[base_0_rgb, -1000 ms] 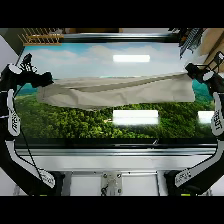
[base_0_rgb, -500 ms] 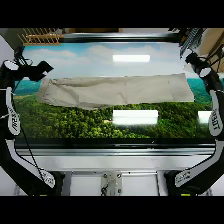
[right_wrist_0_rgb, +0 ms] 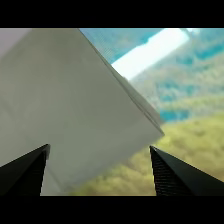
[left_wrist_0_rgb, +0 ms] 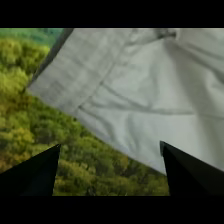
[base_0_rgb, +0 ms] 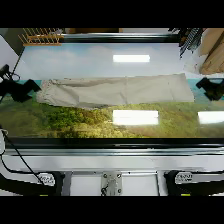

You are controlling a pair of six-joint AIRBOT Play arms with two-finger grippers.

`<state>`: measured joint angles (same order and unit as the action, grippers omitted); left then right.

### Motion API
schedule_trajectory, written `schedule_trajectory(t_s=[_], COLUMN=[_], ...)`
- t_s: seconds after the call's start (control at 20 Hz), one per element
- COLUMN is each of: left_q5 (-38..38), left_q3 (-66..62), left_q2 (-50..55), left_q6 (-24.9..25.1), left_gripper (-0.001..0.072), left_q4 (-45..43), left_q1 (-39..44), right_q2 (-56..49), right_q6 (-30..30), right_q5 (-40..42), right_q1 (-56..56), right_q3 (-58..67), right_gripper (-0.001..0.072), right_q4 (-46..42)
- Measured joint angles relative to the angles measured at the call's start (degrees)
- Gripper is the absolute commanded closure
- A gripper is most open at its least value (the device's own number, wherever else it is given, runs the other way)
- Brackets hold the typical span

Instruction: Fold the clothes and pants, and hang the long-sleeved shirts on hangers.

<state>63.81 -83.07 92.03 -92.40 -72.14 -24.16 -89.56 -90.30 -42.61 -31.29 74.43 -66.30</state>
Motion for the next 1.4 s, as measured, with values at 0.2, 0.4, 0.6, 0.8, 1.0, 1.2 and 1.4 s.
schedule_trajectory(t_s=[0.2,0.4,0.6,0.8,1.0,1.2,1.4], left_q5=[-7.13,-15.17,-20.20,-19.71,-18.40,-14.69,-12.07], left_q3=[15.13,22.60,24.35,20.65,14.32,8.63,5.73], left_q2=[-4.02,-5.07,-4.11,0.66,6.23,11.21,11.91], left_q6=[-0.81,-1.05,-1.03,-1.03,-1.07,-1.27,-1.49], left_gripper=[-0.0012,-0.0011,-0.0011,-0.0011,0.0239,0.0696,0.0697], left_q4=[6.51,13.99,16.79,17.81,18.51,18.34,16.44], left_q1=[-2.16,-2.27,-0.66,1.92,4.70,5.92,6.23], right_q2=[-0.28,-3.52,-6.08,-7.17,-7.85,-8.79,-8.24], right_q6=[-1.03,-1.22,-0.11,0.96,1.20,1.22,2.75], right_q5=[-2.78,-1.88,3.43,8.22,10.95,11.78,12.35], right_q1=[-3.52,-2.12,2.25,6.45,8.94,10.25,10.51], right_q3=[-8.39,-10.84,-11.34,-11.50,-11.58,-11.61,-11.50], right_gripper=[-0.0008,-0.0007,-0.0004,-0.0003,0.0182,0.0703,0.0704], right_q4=[6.99,12.92,19.19,21.94,22.53,22.73,22.47])
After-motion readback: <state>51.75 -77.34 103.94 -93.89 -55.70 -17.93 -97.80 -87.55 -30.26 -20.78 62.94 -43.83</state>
